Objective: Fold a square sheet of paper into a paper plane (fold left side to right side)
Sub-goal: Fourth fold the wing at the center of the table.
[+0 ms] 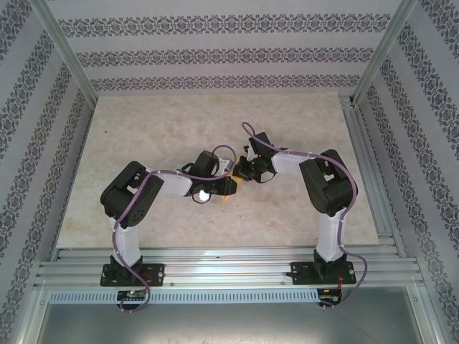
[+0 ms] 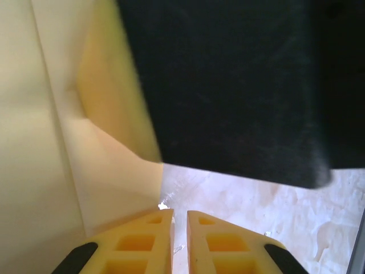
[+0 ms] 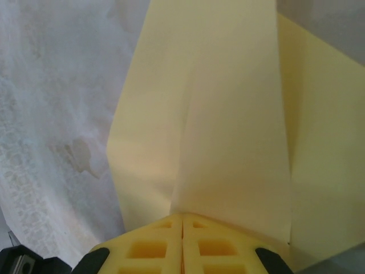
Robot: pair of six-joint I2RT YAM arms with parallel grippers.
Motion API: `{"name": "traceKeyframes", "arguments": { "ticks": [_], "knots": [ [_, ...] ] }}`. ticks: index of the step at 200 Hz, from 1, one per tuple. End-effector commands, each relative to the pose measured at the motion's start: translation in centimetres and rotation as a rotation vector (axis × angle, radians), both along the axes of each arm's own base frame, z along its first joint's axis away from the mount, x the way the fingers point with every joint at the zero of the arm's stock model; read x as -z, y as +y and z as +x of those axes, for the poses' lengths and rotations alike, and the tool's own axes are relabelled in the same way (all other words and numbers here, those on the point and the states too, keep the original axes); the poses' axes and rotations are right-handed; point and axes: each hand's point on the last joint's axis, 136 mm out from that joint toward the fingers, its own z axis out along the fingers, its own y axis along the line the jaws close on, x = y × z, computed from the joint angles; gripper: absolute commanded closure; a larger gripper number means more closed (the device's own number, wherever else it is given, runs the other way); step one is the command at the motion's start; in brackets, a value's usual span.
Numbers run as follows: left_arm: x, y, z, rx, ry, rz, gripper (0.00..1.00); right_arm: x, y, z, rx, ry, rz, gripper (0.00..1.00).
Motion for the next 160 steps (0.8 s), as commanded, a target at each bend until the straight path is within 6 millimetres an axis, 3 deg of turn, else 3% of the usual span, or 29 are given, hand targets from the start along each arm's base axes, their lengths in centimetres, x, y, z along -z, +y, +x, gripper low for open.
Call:
{"name": "traceKeyframes", "arguments": {
  "ticks": [1,66,160],
  "knots": [
    [3.9,2.2,-2.6,-0.003,0.119,0.135,0.85,0.0,1.5,1.0,-0.003,-0.024,0.042,0.93],
    [4.1,2.3,-2.8,0.0,0.125,0.138,0.85,2.3,-0.7,3.5,0.039,-0.018,-0.046,0.92],
    [4.6,2.5,-3.1,-0.001,0.131,0.145,0.85,0.1,-2.2,8.3,0.093,-0.089,-0.035,0.91]
  ]
}}
